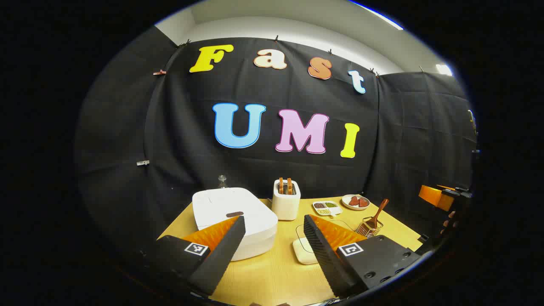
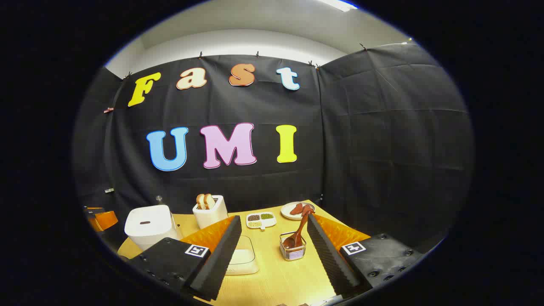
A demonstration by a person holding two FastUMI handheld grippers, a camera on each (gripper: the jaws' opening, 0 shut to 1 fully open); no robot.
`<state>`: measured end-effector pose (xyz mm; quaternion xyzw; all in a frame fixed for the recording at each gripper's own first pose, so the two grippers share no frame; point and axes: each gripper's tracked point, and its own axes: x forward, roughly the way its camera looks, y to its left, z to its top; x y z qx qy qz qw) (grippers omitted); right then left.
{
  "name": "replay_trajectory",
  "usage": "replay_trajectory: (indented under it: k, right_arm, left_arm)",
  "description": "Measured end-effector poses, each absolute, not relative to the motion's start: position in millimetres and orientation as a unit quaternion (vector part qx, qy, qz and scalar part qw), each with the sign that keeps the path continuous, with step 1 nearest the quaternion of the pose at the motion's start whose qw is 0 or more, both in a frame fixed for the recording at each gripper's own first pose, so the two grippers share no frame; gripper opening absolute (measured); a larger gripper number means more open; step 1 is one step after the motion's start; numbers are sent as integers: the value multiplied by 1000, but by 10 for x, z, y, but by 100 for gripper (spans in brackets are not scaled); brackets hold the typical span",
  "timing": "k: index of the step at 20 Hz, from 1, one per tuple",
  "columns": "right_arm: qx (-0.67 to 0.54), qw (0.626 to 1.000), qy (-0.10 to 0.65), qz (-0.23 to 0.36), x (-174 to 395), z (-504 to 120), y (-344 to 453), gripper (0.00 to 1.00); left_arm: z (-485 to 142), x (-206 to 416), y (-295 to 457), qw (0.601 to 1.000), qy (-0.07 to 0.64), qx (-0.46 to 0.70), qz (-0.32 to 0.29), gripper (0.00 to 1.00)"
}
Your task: Close the left gripper, press the button to open the rice cooker; take a wooden spoon from the chopstick holder with the right hand, scoop a spoonful of rice and pour it into the rice cooker, then put the wooden spoon back into the chopstick holder.
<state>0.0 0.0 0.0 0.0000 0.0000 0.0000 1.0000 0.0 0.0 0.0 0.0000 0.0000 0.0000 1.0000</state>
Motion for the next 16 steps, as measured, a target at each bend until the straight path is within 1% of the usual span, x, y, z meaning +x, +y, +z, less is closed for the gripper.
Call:
replay_trajectory:
  k: [9, 10, 11, 16]
  right_arm:
    - [-7, 1000, -2, 4, -34, 57, 97, 97]
    - [-5, 1000, 1, 6, -33, 59, 120, 92]
    - [-4, 1000, 2, 8, -34, 72, 145, 97]
    - [-25, 1000, -5, 16, 19, 142, 221, 98]
  left_arm:
    - [-19, -32, 14, 1000, 3, 1, -8, 96]
    - [-29, -31, 35, 1000, 3, 0, -6, 96]
    - [-28, -35, 60, 1000, 2, -2, -4, 96]
    - [3, 28, 161, 1000, 0, -18, 18, 96]
